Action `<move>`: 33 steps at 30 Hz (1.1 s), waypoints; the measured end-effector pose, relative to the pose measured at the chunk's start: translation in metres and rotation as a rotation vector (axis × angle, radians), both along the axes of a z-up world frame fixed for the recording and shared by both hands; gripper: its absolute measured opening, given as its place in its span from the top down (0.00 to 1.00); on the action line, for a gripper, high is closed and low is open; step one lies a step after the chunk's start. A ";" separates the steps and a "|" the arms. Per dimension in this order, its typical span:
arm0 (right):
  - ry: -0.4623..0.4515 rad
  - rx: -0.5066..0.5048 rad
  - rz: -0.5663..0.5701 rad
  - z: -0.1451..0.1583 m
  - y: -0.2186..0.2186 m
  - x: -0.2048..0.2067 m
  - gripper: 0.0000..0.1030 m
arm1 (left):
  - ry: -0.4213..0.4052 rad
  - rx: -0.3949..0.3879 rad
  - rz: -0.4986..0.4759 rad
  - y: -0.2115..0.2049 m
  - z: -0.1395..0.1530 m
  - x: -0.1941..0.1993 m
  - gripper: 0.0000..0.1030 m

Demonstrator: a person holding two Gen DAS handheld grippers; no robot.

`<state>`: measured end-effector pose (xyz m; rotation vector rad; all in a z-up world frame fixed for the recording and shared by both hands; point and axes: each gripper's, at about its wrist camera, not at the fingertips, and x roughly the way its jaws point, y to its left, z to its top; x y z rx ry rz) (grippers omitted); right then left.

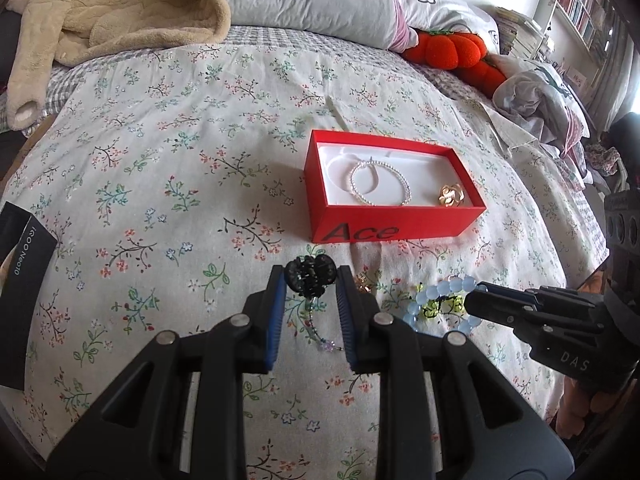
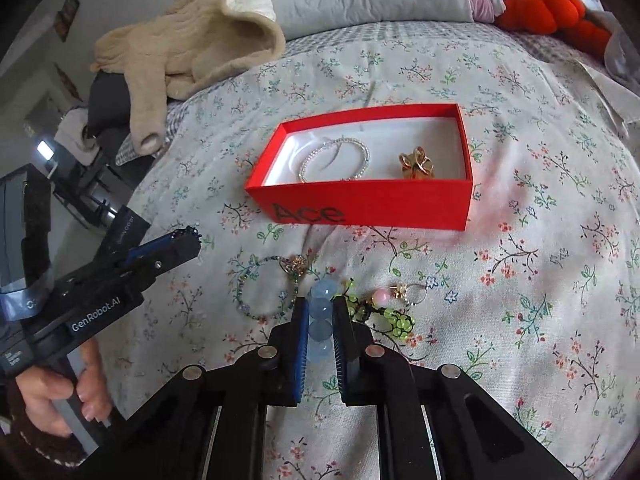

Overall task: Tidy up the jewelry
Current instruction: 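Lift the black clip into the box with left while right places the blue bracelet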

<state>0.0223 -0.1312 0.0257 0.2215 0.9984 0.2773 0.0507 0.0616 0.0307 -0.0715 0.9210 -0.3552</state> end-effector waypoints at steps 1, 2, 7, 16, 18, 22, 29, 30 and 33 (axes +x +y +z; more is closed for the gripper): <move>-0.010 0.000 -0.002 0.005 -0.002 0.001 0.89 | -0.007 -0.011 0.002 0.000 0.003 0.001 0.74; -0.023 -0.002 -0.006 0.011 -0.004 0.003 0.89 | -0.015 -0.021 0.005 -0.001 0.006 0.002 0.74; -0.061 0.043 -0.054 0.037 -0.025 0.016 0.89 | -0.028 -0.049 -0.010 -0.012 0.017 0.016 0.74; -0.118 0.070 -0.096 0.058 -0.042 0.054 0.89 | -0.051 -0.052 -0.069 -0.044 0.014 0.049 0.74; -0.124 0.083 -0.093 0.057 -0.041 0.063 0.89 | -0.044 -0.053 -0.073 -0.051 0.009 0.056 0.74; -0.126 0.130 -0.066 0.053 -0.038 0.081 0.89 | -0.023 -0.047 -0.069 -0.063 -0.001 0.069 0.74; -0.066 0.096 -0.075 0.023 -0.046 0.101 0.89 | 0.009 -0.020 -0.055 -0.073 -0.019 0.082 0.74; -0.056 0.083 -0.084 0.019 -0.049 0.102 0.89 | 0.009 -0.014 -0.055 -0.074 -0.021 0.082 0.73; -0.039 0.063 -0.107 0.012 -0.060 0.105 0.89 | 0.010 -0.003 -0.057 -0.077 -0.024 0.085 0.73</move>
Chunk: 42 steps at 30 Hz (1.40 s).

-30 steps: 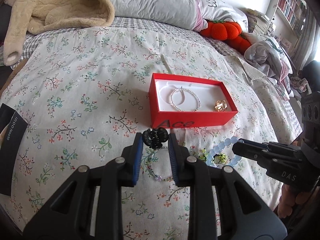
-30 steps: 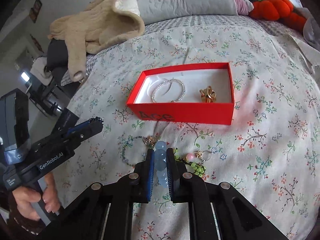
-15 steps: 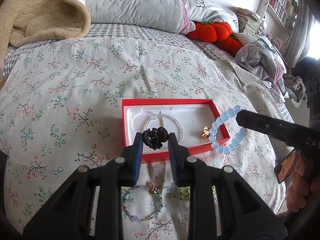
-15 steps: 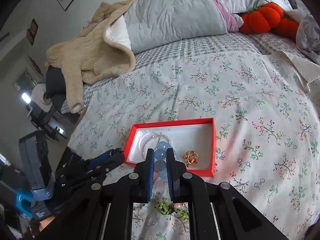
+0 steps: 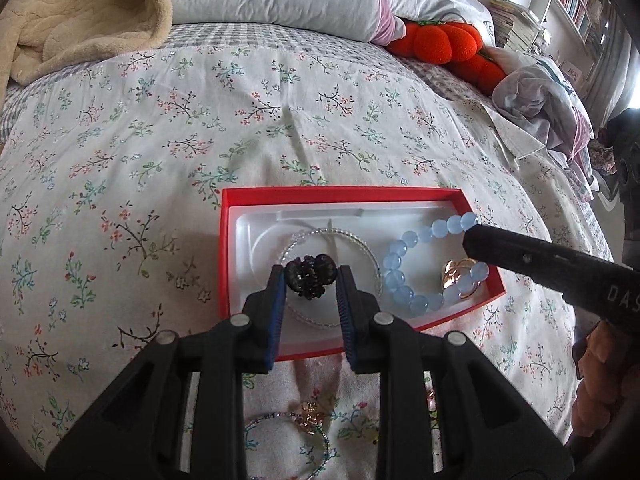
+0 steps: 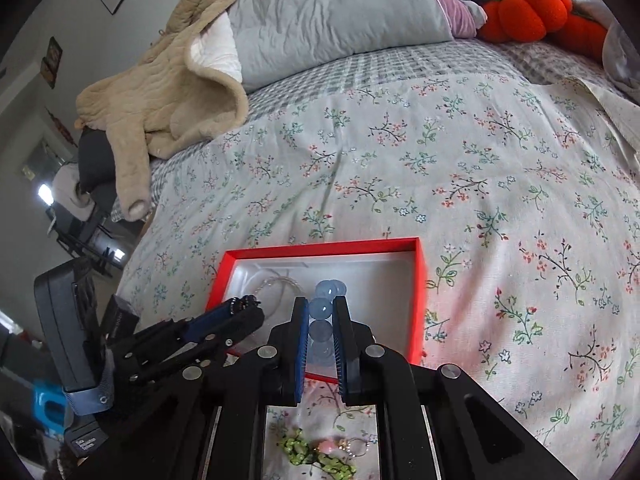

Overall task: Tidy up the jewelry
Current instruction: 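Lift the black clip into the box with left while right places the blue bracelet, then grasp the thin beaded bracelet with gold charm using the left gripper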

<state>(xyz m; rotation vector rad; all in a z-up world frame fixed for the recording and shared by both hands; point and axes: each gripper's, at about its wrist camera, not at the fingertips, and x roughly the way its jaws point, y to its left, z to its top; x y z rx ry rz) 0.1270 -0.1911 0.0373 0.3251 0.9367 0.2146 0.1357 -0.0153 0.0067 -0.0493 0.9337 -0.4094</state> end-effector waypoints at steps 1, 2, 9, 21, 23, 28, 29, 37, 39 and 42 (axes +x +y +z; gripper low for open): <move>0.001 -0.002 -0.006 -0.002 -0.003 0.001 0.88 | -0.003 0.002 -0.001 -0.001 0.000 0.000 0.73; -0.001 0.000 -0.007 -0.002 -0.005 0.001 0.88 | -0.007 0.004 0.000 -0.002 0.000 0.000 0.73; -0.011 0.015 0.005 0.007 -0.010 -0.006 0.86 | -0.024 0.012 -0.001 -0.002 0.012 -0.005 0.64; -0.025 -0.064 0.035 0.025 -0.009 -0.053 0.86 | 0.000 0.039 0.060 0.023 0.032 -0.041 0.33; -0.014 -0.056 0.033 0.024 -0.009 -0.062 0.86 | 0.009 0.066 0.069 0.027 0.029 -0.048 0.26; 0.002 -0.082 0.051 0.015 -0.008 -0.083 0.85 | 0.024 0.122 0.082 0.036 0.016 -0.066 0.21; 0.010 -0.082 0.053 0.012 -0.008 -0.086 0.85 | 0.028 0.131 0.083 0.038 0.012 -0.069 0.20; 0.009 -0.138 0.101 -0.008 -0.010 -0.109 0.82 | 0.063 0.151 0.088 0.053 -0.012 -0.085 0.20; 0.010 -0.143 0.116 -0.013 -0.011 -0.112 0.79 | 0.057 0.156 0.091 0.057 -0.017 -0.089 0.20; 0.001 -0.141 0.107 -0.019 -0.015 -0.117 0.45 | 0.049 0.171 0.088 0.062 -0.023 -0.092 0.20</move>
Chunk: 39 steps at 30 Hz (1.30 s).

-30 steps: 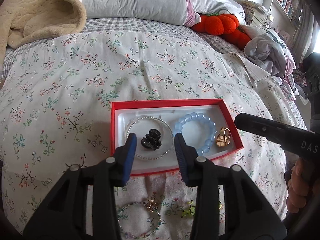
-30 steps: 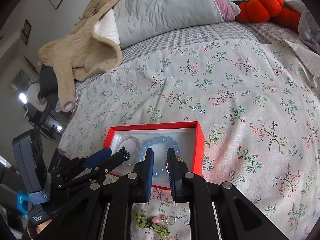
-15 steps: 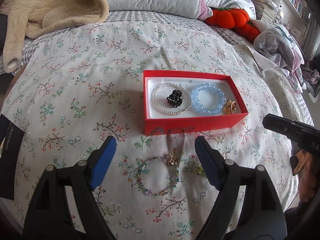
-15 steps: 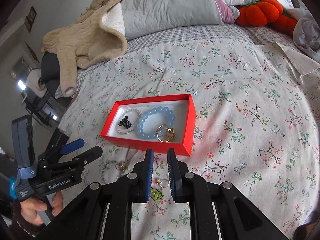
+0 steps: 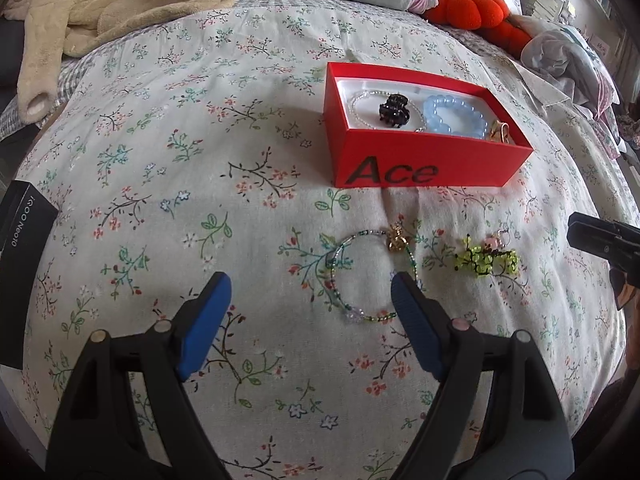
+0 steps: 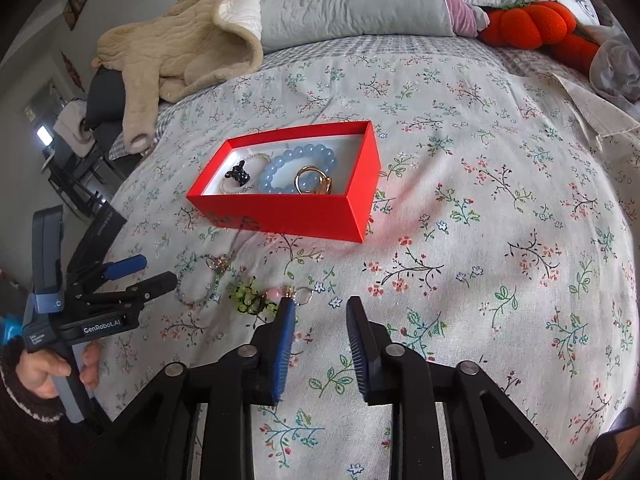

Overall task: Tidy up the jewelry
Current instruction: 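Grasp the thin beaded bracelet with gold charm using the left gripper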

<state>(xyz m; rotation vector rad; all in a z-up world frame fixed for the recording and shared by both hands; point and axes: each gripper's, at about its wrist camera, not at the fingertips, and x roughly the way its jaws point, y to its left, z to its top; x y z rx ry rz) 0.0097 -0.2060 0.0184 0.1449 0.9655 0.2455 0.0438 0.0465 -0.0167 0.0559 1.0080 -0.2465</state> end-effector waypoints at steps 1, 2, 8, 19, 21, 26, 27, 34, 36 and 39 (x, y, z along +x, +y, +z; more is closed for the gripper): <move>-0.013 0.004 -0.001 -0.001 -0.001 -0.002 0.33 | 0.000 0.007 -0.003 0.001 -0.002 -0.001 0.20; -0.023 0.000 0.005 -0.001 0.000 -0.005 0.33 | -0.002 0.011 -0.005 0.003 -0.003 -0.001 0.20; -0.041 -0.064 0.084 -0.012 0.018 -0.012 0.33 | 0.008 0.020 -0.041 0.009 -0.011 -0.001 0.20; 0.035 -0.082 0.144 -0.038 0.042 0.000 0.33 | 0.109 -0.038 -0.170 -0.007 -0.016 0.006 0.34; 0.039 -0.079 0.144 -0.039 0.043 0.001 0.33 | 0.120 -0.040 -0.174 -0.009 -0.016 0.009 0.44; 0.039 -0.074 0.137 -0.038 0.042 0.005 0.33 | 0.130 -0.013 -0.153 -0.013 -0.018 0.018 0.65; 0.042 -0.075 0.133 -0.039 0.042 0.005 0.33 | 0.131 -0.005 -0.142 -0.013 -0.019 0.020 0.70; 0.047 -0.065 0.130 -0.038 0.042 0.007 0.33 | 0.127 0.012 -0.104 -0.016 -0.019 0.026 0.96; 0.046 -0.068 0.132 -0.038 0.044 0.007 0.33 | 0.119 0.000 -0.095 -0.016 -0.017 0.027 0.96; 0.041 -0.069 0.134 -0.037 0.046 0.007 0.33 | 0.106 -0.032 -0.094 -0.018 -0.012 0.028 0.97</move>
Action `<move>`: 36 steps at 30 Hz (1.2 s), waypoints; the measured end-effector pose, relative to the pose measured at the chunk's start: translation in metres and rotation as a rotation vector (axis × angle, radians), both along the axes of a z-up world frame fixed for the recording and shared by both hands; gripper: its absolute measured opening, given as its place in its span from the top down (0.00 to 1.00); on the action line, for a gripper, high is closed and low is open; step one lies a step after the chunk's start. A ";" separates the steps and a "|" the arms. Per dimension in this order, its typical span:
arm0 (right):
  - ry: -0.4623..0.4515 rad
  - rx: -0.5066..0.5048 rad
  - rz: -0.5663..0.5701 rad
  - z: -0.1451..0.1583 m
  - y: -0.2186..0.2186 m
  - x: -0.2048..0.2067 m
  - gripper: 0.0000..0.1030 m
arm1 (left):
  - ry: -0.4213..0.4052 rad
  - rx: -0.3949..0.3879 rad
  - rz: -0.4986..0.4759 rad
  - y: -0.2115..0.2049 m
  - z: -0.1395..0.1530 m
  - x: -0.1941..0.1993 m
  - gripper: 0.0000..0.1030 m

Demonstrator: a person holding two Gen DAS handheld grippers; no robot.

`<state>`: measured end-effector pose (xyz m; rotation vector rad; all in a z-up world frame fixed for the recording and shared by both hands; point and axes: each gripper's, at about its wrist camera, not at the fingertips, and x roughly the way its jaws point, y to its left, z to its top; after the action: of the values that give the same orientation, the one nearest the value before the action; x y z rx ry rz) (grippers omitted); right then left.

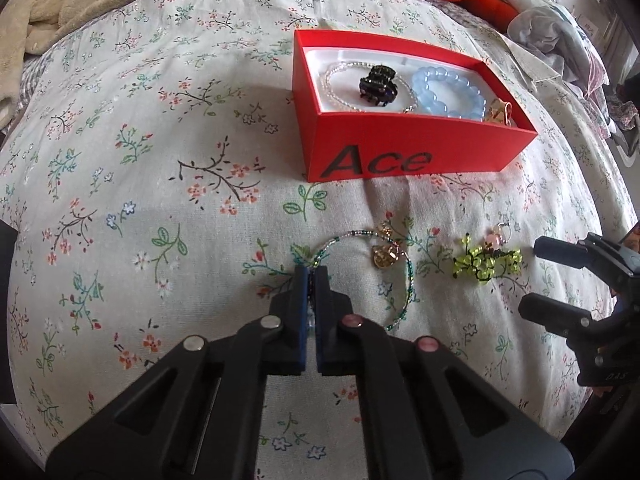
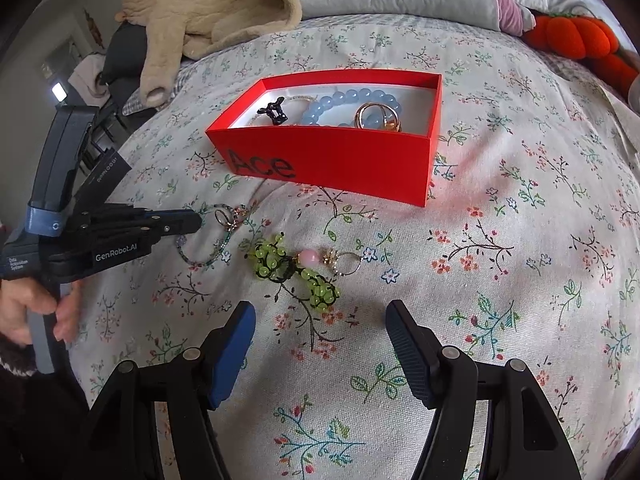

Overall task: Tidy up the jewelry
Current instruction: 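Grasp the thin beaded bracelet with gold charm using the left gripper, then carry the thin bracelet toward the box with left while right grasps the green keychain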

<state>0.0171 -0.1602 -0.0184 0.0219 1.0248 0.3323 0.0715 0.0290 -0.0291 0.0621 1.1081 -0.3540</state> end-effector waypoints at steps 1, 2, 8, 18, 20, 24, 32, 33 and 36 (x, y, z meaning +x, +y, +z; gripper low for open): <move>-0.004 0.000 -0.001 0.001 0.000 0.000 0.33 | -0.002 -0.012 -0.004 -0.001 0.002 0.000 0.97; -0.008 -0.001 -0.002 0.002 0.001 0.000 0.33 | -0.007 -0.024 -0.007 -0.002 0.004 -0.001 0.97; -0.025 -0.020 -0.026 0.004 0.001 0.004 0.35 | -0.061 -0.077 -0.031 -0.006 0.023 -0.006 0.97; -0.034 -0.060 -0.029 0.001 0.012 0.010 0.66 | -0.096 -0.112 -0.026 0.000 0.039 -0.011 0.97; -0.041 -0.071 -0.031 0.000 0.014 0.012 0.69 | -0.102 -0.111 -0.024 0.001 0.041 -0.013 0.97; -0.033 -0.081 -0.019 -0.003 0.016 0.016 0.88 | -0.107 -0.115 -0.014 0.004 0.044 -0.014 0.97; -0.032 -0.044 -0.011 0.009 0.016 0.012 0.93 | -0.119 -0.127 0.012 0.007 0.051 -0.015 0.97; -0.035 -0.036 -0.012 0.012 0.016 0.011 0.93 | -0.121 -0.129 0.016 0.008 0.052 -0.015 0.97; -0.048 -0.021 -0.021 0.022 0.015 0.007 0.93 | -0.127 -0.135 0.025 0.008 0.056 -0.016 0.97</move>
<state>0.0239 -0.1450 0.0041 0.0055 0.9801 0.3018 0.0559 0.0370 0.0269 -0.0481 0.9570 -0.3966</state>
